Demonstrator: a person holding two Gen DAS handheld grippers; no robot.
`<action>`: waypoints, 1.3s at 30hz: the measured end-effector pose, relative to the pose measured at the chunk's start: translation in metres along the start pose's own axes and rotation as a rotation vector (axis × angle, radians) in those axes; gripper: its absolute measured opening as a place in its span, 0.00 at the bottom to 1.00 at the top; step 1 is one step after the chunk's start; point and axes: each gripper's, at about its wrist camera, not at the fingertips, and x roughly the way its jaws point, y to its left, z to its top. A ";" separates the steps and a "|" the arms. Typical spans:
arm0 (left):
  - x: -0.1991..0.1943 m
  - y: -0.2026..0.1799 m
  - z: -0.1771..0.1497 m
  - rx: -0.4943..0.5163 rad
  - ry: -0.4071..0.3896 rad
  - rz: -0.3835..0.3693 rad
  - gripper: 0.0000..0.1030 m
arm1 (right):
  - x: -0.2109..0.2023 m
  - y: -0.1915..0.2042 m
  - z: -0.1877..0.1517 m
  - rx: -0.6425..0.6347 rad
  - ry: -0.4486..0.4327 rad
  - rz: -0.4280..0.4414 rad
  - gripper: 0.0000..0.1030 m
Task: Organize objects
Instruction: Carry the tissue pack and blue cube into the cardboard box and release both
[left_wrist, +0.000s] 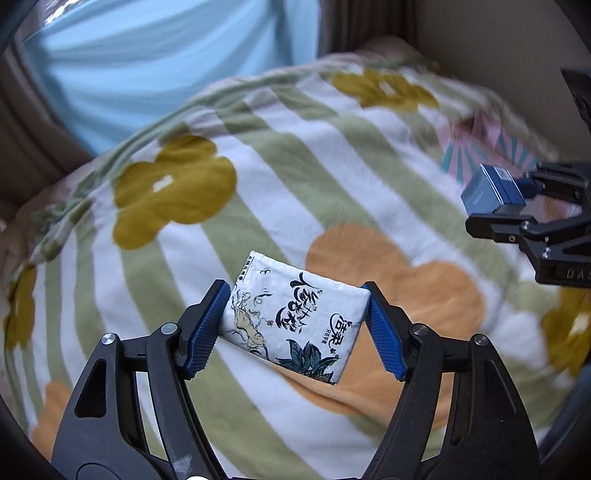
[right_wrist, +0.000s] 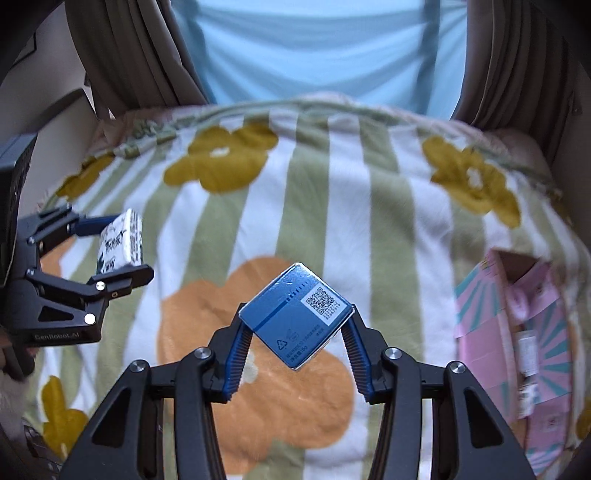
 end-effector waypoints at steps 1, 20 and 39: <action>-0.012 -0.002 0.004 -0.031 -0.006 0.001 0.68 | -0.009 -0.001 0.004 0.000 -0.003 0.000 0.43; -0.176 -0.088 0.008 -0.513 -0.019 0.140 0.68 | -0.165 -0.049 -0.010 0.028 0.003 0.024 0.43; -0.178 -0.133 0.063 -0.456 -0.092 0.070 0.68 | -0.202 -0.113 -0.020 0.108 -0.053 -0.027 0.43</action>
